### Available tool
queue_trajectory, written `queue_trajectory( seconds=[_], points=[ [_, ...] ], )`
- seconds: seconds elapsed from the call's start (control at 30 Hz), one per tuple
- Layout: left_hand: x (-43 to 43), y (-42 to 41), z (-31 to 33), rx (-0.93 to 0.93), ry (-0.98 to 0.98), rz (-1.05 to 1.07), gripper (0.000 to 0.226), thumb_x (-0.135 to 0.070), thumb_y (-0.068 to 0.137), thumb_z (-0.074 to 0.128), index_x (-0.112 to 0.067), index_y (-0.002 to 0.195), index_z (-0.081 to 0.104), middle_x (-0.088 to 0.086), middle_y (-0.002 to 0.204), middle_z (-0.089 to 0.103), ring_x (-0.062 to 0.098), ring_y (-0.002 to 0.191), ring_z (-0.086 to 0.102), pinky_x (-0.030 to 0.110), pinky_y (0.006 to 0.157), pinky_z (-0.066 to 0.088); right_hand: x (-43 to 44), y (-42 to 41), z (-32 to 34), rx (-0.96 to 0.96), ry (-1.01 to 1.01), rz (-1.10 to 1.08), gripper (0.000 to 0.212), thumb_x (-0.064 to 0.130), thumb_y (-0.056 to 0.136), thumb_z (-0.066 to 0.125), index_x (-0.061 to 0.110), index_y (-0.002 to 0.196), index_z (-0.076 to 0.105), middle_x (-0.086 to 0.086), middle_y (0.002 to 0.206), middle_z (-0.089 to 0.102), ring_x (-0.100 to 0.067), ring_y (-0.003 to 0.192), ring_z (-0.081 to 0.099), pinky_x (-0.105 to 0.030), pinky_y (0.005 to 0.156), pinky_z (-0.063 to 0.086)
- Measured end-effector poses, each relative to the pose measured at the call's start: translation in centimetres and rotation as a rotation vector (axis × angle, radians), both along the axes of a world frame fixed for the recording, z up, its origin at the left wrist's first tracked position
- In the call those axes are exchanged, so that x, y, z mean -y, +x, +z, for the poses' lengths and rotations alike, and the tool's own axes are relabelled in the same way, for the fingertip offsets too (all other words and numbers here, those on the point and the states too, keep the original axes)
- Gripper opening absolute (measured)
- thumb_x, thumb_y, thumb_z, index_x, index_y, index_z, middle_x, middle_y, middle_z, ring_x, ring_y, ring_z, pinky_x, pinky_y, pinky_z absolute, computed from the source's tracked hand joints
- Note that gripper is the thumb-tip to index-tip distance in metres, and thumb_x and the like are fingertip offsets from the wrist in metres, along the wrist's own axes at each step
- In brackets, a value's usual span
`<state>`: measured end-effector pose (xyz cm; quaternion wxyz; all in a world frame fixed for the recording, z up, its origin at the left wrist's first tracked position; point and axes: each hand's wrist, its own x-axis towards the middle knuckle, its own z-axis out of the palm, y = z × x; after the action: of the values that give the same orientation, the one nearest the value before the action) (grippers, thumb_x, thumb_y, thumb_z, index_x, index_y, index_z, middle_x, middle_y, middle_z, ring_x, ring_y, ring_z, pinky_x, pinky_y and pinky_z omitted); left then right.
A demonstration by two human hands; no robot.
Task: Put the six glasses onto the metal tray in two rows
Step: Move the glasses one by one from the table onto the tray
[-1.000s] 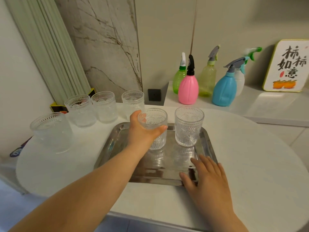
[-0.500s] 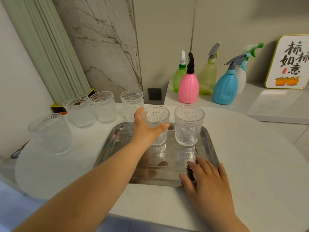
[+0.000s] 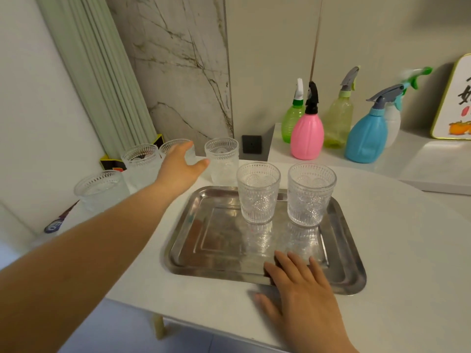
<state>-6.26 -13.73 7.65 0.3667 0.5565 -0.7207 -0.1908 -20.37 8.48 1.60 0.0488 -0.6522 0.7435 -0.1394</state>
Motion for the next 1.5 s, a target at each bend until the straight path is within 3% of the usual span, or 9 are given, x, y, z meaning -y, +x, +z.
queue_trajectory(
  seconds=[0.13, 0.2, 0.6, 0.83, 1.1, 1.2, 1.33, 1.43, 1.5],
  points=[
    [2.0, -0.7, 1.1, 0.168, 0.045, -0.031, 0.083, -0.037, 0.075, 0.063, -0.011, 0.138, 0.016, 0.015, 0.149, 0.022, 0.030, 0.135, 0.023, 0.038, 0.108, 0.022, 0.3, 0.3, 0.1, -0.010, 0.063, -0.003, 0.053, 0.055, 0.066, 0.030, 0.024, 0.078, 0.071, 0.003, 0.094, 0.075, -0.017, 0.088, 0.069, -0.038, 0.085, 0.044],
    [3.0, -1.6, 1.6, 0.224, 0.006, -0.033, 0.088, -0.042, 0.072, 0.065, -0.012, 0.138, 0.015, 0.016, 0.149, 0.023, 0.032, 0.134, 0.027, 0.040, 0.107, 0.026, 0.6, 0.3, -0.1, -0.002, 0.091, -0.001, 0.053, 0.056, 0.066, 0.030, 0.024, 0.078, 0.071, 0.004, 0.094, 0.075, -0.017, 0.088, 0.069, -0.039, 0.068, 0.057],
    [5.7, -4.9, 0.5, 0.289, 0.197, -0.055, 0.091, -0.052, 0.071, 0.061, -0.009, 0.137, 0.014, 0.014, 0.147, 0.028, 0.034, 0.130, 0.032, 0.041, 0.103, 0.031, 1.0, 0.2, -0.7, -0.044, 0.036, 0.011, 0.052, 0.055, 0.066, 0.032, 0.025, 0.085, 0.071, 0.003, 0.098, 0.074, -0.019, 0.091, 0.069, -0.046, 0.065, 0.057],
    [5.6, -5.0, 0.2, 0.213, 0.069, 0.025, 0.088, -0.044, 0.066, 0.068, -0.020, 0.136, 0.020, 0.010, 0.142, 0.038, 0.034, 0.127, 0.035, 0.040, 0.101, 0.033, 0.8, 0.1, -0.6, -0.021, 0.040, 0.029, 0.052, 0.054, 0.065, 0.032, 0.026, 0.083, 0.071, 0.004, 0.097, 0.074, -0.018, 0.091, 0.069, -0.044, 0.066, 0.057],
    [3.8, -3.7, 4.5, -0.178, -0.097, 0.082, 0.078, -0.034, 0.068, 0.067, -0.020, 0.132, 0.024, 0.007, 0.131, 0.043, 0.014, 0.104, 0.040, 0.021, 0.086, 0.035, 0.5, 0.0, -0.6, -0.050, -0.011, 0.027, 0.051, 0.052, 0.070, 0.031, 0.023, 0.084, 0.071, 0.001, 0.097, 0.074, -0.019, 0.092, 0.068, -0.043, 0.073, 0.056],
    [1.7, -2.2, 6.4, -0.233, -0.176, 0.087, 0.077, -0.037, 0.066, 0.067, -0.022, 0.130, 0.026, 0.006, 0.129, 0.043, 0.016, 0.110, 0.044, 0.026, 0.090, 0.039, 0.3, -0.1, -0.5, -0.061, -0.052, 0.031, 0.045, 0.052, 0.069, 0.041, 0.022, 0.085, 0.070, 0.000, 0.095, 0.074, -0.021, 0.091, 0.069, -0.045, 0.073, 0.055],
    [-2.9, 0.5, 7.2, -0.301, -0.160, 0.052, 0.075, -0.041, 0.066, 0.068, -0.026, 0.129, 0.029, 0.000, 0.117, 0.043, 0.012, 0.103, 0.045, 0.019, 0.073, 0.038, -0.2, -0.4, -0.5, 0.014, -0.143, 0.068, 0.038, 0.038, 0.063, 0.059, 0.015, 0.090, 0.069, -0.006, 0.097, 0.074, -0.027, 0.092, 0.068, -0.052, 0.080, 0.050],
    [-6.2, 2.4, 5.7, -0.341, -0.089, 0.016, 0.071, -0.036, 0.069, 0.068, -0.024, 0.128, 0.030, 0.003, 0.120, 0.046, 0.014, 0.104, 0.048, 0.027, 0.079, 0.041, -0.6, -1.4, -0.7, 0.107, -0.202, 0.041, 0.033, 0.026, 0.073, 0.068, 0.011, 0.102, 0.065, -0.012, 0.114, 0.067, -0.033, 0.111, 0.057, -0.053, 0.099, 0.033],
    [-8.1, 3.2, 4.2, -0.347, -0.038, 0.018, 0.068, -0.030, 0.069, 0.069, -0.024, 0.126, 0.032, 0.005, 0.122, 0.047, 0.018, 0.107, 0.049, 0.033, 0.085, 0.043, -0.9, -2.6, -0.8, 0.144, -0.198, -0.014, 0.037, 0.027, 0.081, 0.064, 0.014, 0.115, 0.057, -0.009, 0.131, 0.054, -0.027, 0.128, 0.040, -0.042, 0.110, 0.014]
  ],
)
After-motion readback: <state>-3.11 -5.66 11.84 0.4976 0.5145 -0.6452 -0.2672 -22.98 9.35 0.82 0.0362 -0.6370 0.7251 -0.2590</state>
